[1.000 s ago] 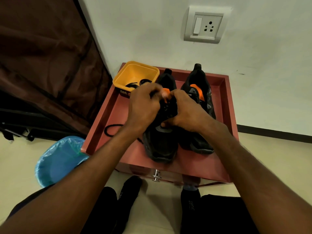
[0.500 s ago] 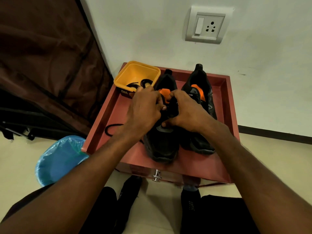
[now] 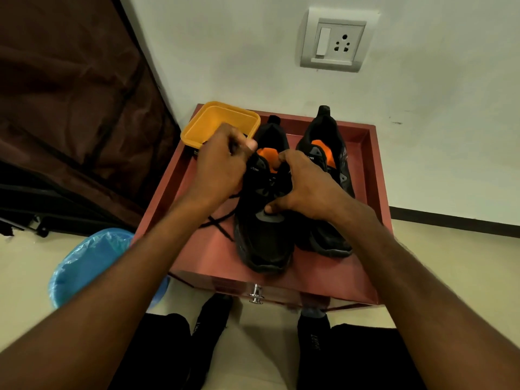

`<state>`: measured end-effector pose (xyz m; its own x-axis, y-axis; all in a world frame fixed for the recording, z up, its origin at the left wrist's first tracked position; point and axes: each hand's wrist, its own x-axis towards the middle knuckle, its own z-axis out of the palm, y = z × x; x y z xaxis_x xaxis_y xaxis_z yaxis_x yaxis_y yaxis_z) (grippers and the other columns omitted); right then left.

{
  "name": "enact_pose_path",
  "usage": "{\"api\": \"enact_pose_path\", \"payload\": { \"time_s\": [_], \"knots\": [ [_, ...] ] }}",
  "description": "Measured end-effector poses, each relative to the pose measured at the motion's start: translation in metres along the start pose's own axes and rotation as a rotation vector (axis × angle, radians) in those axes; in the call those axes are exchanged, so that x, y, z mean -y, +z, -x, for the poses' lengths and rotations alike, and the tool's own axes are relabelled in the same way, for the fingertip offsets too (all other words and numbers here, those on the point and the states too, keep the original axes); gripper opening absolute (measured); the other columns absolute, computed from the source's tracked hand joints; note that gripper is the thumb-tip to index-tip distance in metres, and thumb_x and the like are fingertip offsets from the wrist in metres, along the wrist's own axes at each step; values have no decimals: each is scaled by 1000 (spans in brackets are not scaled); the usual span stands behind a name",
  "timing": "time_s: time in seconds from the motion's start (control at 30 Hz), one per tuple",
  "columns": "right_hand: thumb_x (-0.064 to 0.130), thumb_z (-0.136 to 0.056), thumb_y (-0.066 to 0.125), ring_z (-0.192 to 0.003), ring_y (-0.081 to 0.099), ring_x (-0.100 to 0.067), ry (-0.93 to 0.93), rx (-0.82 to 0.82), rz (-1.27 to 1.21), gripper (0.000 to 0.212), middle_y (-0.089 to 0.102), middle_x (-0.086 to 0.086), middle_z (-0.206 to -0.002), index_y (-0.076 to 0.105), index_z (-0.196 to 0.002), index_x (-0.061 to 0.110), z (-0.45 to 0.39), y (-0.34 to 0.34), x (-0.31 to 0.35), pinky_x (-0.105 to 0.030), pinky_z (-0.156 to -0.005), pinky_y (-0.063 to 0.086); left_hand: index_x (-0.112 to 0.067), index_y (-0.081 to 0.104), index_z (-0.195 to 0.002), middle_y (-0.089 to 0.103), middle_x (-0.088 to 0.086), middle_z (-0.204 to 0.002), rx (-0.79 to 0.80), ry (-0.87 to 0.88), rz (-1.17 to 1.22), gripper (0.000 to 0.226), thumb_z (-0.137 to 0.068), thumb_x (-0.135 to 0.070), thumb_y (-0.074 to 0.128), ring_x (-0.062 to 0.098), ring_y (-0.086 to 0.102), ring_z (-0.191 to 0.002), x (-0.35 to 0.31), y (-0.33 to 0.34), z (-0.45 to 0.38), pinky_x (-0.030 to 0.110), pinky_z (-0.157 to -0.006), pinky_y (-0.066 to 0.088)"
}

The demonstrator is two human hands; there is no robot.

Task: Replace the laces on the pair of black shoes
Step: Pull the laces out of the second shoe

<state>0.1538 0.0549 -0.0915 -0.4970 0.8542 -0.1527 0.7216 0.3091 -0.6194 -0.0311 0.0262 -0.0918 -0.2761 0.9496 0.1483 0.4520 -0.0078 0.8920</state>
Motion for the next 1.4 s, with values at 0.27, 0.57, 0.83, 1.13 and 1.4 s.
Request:
{"api": "enact_pose_path", "payload": {
  "time_s": [0.27,0.57,0.83,1.13,1.4],
  "knots": [
    [38,-67,95,-115,54,-15,-6,-10,16,79,47,11,-135,45,-128,30,-1,4,1,-43,-93,53,-19,63,-80,62,-6,-82,95,196,-497,18,-90,-8,72,18,60,-82,14,7,7,44,-71,53],
    [36,-66,96,-117,55,-19,37,15,-1,79,49,8,-134,47,-127,26,3,-2,6,-47,-97,52,-18,43,-91,71,5,-79,-142,-203,878,22,-111,-10,39,21,75,-77,-10,-24,-16,31,-63,56],
    [35,-66,96,-116,54,-15,21,24,-30,76,48,9,-134,48,-125,27,3,-2,2,-43,-97,53,-17,61,-75,60,1,-63,0,-285,-210,13,-86,-22,63,18,51,-54,9,-36,-14,29,-51,40],
    [28,-92,73,-122,50,-26,-80,-252,161,35,54,-2,-128,68,-125,15,-8,17,6,-38,-102,48,-21,51,-146,44,1,-152,416,205,-424,70,-78,-9,68,24,41,-139,8,-9,-1,41,-109,42],
    [18,-85,76,-98,59,-9,-43,-356,56,5,63,8,-107,77,-80,21,-12,16,7,-30,-78,51,-27,46,-138,42,-10,-147,481,297,-444,62,-86,-42,75,22,55,-126,34,-1,3,53,-89,57]
  ]
}}
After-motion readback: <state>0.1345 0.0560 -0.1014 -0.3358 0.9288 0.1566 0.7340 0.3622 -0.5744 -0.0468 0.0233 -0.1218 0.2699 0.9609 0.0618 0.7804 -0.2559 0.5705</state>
